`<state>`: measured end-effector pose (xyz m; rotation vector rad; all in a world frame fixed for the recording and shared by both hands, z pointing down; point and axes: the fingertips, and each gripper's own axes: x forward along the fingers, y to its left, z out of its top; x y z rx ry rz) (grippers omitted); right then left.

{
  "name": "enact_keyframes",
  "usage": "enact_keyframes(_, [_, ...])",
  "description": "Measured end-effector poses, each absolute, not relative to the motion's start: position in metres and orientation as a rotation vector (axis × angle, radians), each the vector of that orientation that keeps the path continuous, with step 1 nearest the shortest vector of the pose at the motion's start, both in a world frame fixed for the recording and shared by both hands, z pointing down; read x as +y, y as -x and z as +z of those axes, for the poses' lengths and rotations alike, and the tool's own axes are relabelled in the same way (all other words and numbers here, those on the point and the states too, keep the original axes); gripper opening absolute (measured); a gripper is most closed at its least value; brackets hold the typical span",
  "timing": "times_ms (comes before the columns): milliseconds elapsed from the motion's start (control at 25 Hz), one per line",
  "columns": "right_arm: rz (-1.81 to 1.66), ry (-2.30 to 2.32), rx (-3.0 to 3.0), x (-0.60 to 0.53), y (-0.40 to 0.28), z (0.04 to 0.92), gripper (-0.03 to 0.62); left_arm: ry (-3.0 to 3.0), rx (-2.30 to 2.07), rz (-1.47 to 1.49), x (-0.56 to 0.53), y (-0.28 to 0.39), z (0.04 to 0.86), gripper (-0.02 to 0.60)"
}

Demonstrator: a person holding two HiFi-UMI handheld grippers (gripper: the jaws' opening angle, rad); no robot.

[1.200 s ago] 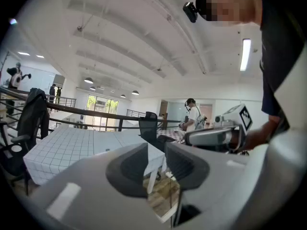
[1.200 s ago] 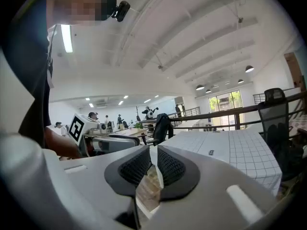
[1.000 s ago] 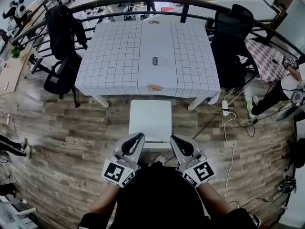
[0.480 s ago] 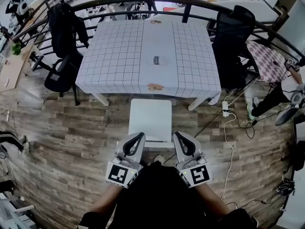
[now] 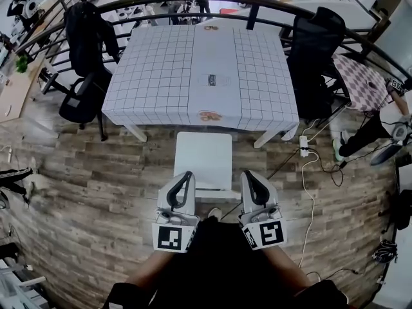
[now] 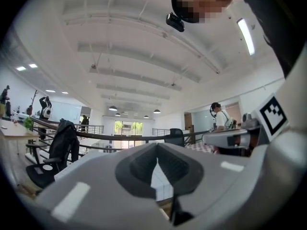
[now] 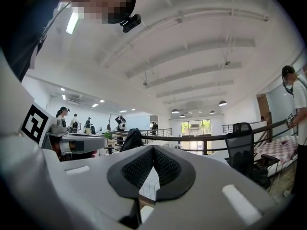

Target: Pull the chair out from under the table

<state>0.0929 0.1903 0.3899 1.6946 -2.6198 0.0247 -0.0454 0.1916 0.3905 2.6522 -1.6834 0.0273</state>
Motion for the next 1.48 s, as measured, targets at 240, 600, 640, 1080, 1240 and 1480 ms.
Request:
enact_keyframes(240, [-0.013, -1.725, -2.621, 0.175, -0.089, 0.376, -0.003, -2.633, -1.719, 0.008, 0.172, 0.043, 0.378, 0.011])
enact_keyframes(600, [-0.005, -1.718, -2.603, 0.165, -0.08, 0.371, -0.003, -2.612, -1.739, -0.016, 0.156, 0.043, 0.365, 0.011])
enact_keyframes(640, [-0.004, -1.722, -2.608, 0.164, -0.08, 0.372, -0.003, -2.614, -1.732, -0.011, 0.155, 0.044, 0.368, 0.011])
enact_keyframes(1080, [-0.035, -1.741, -2.621, 0.177, -0.077, 0.365, -0.003, -2.619, -1.733, -0.003, 0.171, 0.05, 0.374, 0.011])
enact_keyframes(1240, [-0.035, -1.742, -2.605, 0.165, -0.079, 0.366, -0.003, -2.639, -1.666, 0.015, 0.16, 0.04, 0.378, 0.011])
enact_keyframes(1480, [-0.027, -1.727, -2.629, 0.189, -0.073, 0.379, -0.003, -2.671, -1.599, -0.007, 0.184, 0.033, 0.391, 0.011])
